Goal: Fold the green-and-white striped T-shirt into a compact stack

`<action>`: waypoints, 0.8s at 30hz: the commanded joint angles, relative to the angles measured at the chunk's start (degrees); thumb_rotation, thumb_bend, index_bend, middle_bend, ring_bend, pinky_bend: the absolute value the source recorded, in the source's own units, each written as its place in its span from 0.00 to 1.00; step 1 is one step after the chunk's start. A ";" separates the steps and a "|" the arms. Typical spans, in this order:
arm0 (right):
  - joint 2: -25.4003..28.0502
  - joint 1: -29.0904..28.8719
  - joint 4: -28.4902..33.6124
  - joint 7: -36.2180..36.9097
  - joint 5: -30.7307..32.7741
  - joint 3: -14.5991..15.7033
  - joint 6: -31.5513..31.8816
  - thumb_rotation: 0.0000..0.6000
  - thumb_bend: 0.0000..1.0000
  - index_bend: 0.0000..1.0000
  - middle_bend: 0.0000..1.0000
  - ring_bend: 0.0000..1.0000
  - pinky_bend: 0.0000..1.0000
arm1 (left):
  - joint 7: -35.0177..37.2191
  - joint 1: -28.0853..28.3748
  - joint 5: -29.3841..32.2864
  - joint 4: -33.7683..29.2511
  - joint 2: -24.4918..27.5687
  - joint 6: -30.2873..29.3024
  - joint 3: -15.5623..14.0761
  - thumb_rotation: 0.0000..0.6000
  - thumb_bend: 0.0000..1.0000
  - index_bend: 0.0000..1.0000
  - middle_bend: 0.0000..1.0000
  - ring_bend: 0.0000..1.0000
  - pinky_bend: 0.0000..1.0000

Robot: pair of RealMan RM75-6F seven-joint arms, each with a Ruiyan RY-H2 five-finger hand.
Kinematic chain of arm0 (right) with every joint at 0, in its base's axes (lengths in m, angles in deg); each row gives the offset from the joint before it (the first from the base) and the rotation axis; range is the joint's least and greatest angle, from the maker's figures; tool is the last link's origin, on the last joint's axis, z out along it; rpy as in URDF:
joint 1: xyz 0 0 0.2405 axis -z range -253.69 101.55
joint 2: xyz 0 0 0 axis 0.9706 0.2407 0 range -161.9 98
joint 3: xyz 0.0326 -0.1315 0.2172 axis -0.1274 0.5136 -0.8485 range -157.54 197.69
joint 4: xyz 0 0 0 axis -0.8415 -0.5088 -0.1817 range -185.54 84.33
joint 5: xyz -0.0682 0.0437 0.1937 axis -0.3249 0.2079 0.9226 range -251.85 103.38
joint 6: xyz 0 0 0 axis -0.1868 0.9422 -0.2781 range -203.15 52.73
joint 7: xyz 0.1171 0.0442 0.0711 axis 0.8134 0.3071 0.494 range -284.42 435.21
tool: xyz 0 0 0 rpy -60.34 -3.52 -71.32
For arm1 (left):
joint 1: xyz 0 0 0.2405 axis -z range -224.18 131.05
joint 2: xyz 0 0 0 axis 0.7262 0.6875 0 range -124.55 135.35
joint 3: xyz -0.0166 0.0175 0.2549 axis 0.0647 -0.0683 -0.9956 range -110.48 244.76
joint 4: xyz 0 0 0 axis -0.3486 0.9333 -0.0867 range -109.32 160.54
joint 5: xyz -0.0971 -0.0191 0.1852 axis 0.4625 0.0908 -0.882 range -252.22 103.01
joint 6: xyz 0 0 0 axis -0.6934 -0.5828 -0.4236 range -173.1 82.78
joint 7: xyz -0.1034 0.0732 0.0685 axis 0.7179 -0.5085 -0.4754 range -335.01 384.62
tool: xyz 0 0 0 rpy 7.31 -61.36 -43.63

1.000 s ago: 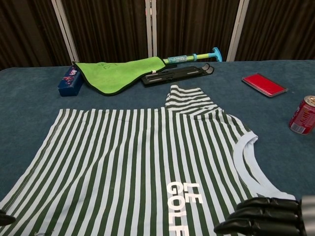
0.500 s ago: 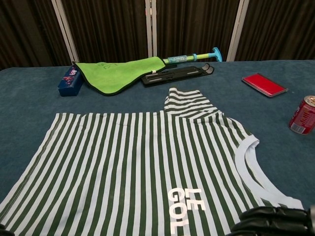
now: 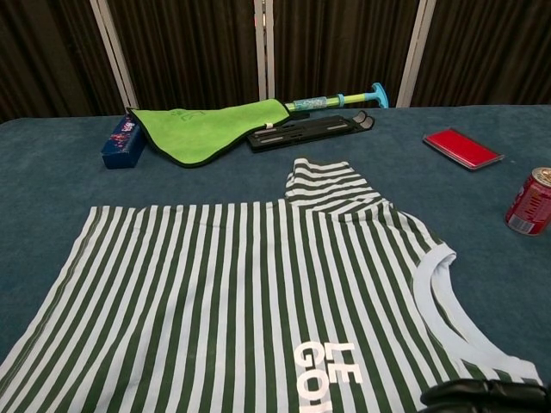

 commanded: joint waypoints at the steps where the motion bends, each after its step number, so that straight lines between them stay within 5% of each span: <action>1: -0.11 0.01 -0.04 0.15 -0.30 0.17 0.02 1.00 0.43 0.74 0.00 0.00 0.00 | -0.31 -0.01 -0.19 -0.34 0.15 0.13 -0.07 1.00 0.69 0.75 0.00 0.00 0.00; 24: -0.51 -0.02 -0.60 0.47 0.42 -0.37 -0.78 1.00 0.43 0.75 0.00 0.00 0.00 | 1.12 -0.61 0.65 0.77 -0.30 -0.52 0.94 1.00 0.69 0.75 0.00 0.00 0.00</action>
